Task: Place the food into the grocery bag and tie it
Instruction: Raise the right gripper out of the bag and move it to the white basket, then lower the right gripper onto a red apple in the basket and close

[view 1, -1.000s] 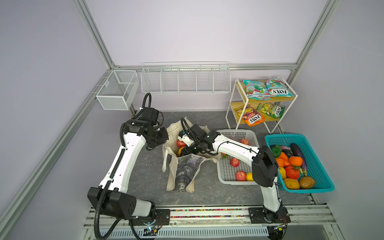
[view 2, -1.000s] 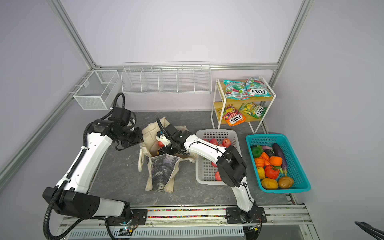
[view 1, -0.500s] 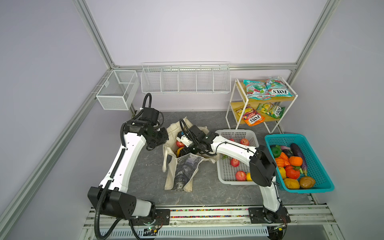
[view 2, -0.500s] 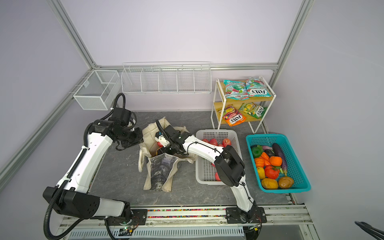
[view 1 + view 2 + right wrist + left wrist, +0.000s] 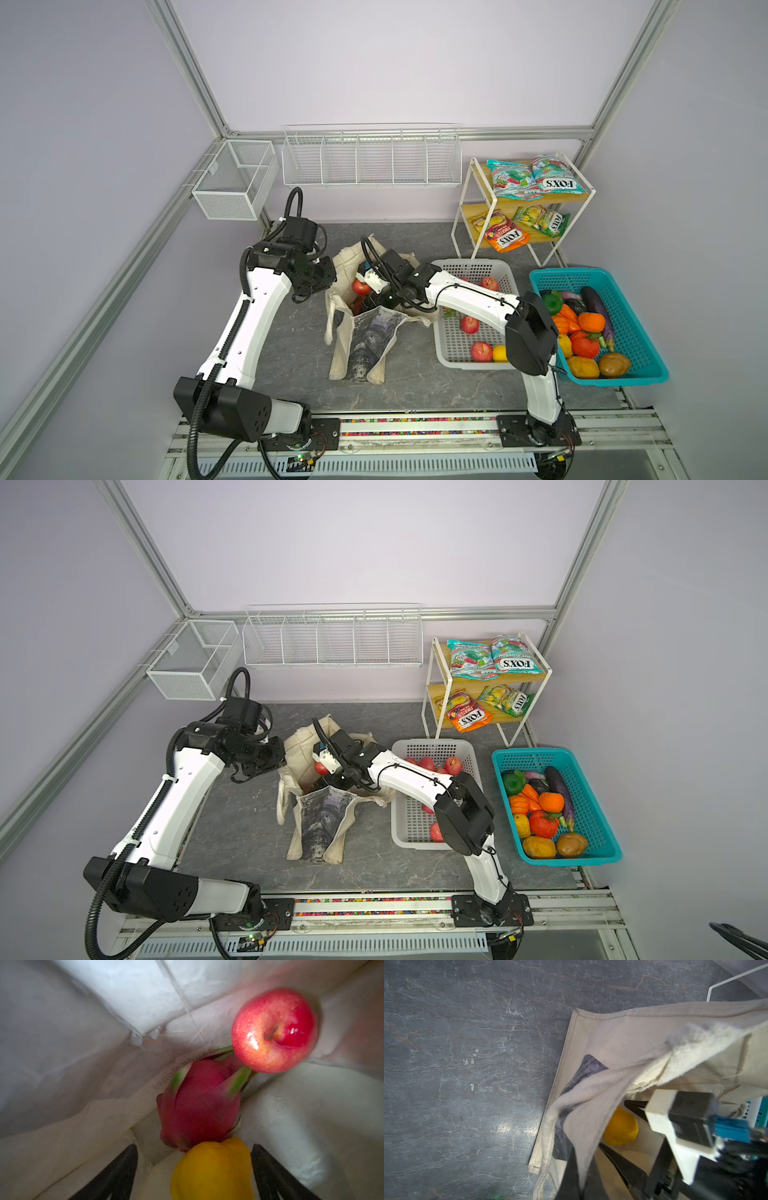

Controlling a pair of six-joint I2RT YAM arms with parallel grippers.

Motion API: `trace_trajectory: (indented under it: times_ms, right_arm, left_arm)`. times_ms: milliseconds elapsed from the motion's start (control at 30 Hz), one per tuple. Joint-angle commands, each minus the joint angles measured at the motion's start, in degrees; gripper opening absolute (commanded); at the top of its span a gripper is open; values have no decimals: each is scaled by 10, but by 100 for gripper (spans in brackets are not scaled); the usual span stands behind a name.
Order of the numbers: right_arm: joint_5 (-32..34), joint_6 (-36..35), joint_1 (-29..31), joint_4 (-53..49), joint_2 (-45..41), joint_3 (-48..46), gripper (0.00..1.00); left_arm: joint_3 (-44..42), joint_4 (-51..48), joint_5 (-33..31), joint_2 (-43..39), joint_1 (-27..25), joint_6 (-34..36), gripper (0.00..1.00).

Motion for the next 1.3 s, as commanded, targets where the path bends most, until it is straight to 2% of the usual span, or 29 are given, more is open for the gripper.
trace_trajectory:
  times_ms: [0,300,500,633,733,833,933,1067,1167,1267]
  right_arm:
    - [29,-25,3,-28,-62,39,88]
    - [93,-49,2,-124,-98,152,88]
    - [158,-62,2,-156,-137,174,88]
    - [279,-55,-3,-158,-189,124,88]
    - [374,-48,-14,-128,-255,23,88]
    - [418,-18,-38,-102,-325,-81,88]
    - [400,34,-80,-86,-388,-173,88]
    - [336,116,-150,-99,-434,-266,92]
    - [281,162,-190,-144,-423,-291,95]
    - [238,176,-209,-206,-390,-292,96]
  left_arm:
    - [-18,4,-13,-19,2,6,0]
    - [-40,6,-23,-37,2,-7,0]
    - [-43,1,-26,-39,2,-8,0]
    - [-44,1,-27,-39,2,-11,0]
    - [-46,2,-27,-39,2,-14,0]
    - [-47,2,-28,-37,2,-16,0]
    - [-46,2,-29,-35,2,-15,0]
    - [-45,1,-28,-27,2,-17,0]
    - [-41,2,-24,-19,2,-18,0]
    - [-35,-1,-22,-12,2,-20,0]
